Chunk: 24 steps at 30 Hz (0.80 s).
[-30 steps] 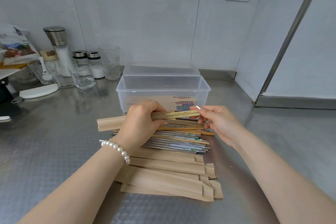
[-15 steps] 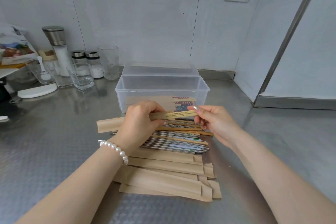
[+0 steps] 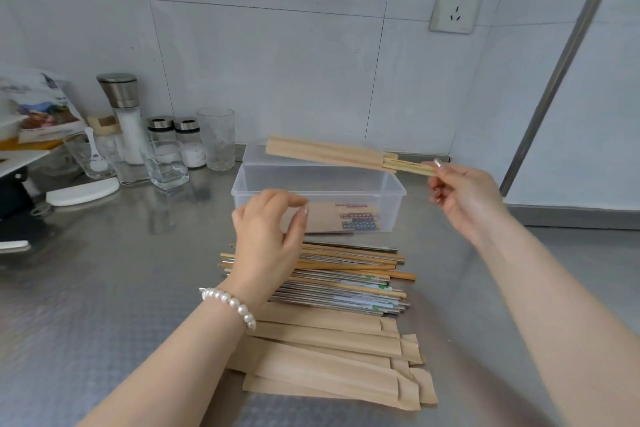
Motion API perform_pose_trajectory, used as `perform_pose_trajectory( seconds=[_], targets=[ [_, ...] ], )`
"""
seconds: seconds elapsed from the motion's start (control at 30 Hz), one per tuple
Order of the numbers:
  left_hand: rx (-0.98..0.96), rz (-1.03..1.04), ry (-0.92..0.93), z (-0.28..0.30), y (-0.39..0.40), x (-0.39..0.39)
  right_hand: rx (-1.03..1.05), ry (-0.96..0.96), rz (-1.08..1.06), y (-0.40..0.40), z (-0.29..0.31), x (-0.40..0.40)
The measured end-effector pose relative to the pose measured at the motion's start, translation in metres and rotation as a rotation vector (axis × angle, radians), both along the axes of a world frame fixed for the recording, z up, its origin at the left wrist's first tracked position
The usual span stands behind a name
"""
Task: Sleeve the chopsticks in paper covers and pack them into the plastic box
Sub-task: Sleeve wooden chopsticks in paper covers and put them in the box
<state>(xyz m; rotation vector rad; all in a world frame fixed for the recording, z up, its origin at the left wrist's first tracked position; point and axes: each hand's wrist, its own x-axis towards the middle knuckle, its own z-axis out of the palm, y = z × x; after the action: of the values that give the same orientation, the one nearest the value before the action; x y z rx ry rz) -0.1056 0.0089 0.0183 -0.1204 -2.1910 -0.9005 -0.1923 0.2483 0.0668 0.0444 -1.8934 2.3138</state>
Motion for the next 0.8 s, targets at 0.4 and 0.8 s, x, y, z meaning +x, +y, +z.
perform_pose_trajectory(
  seconds=[0.4,0.8],
  targets=[
    [-0.059,-0.039,-0.070,-0.006,-0.001,-0.004,0.733,-0.228,-0.135,-0.073,0.021,-0.066],
    [-0.105,-0.035,-0.083,-0.009,-0.001,-0.004,1.440,-0.109,-0.261,-0.100,0.008,-0.056]
  ],
)
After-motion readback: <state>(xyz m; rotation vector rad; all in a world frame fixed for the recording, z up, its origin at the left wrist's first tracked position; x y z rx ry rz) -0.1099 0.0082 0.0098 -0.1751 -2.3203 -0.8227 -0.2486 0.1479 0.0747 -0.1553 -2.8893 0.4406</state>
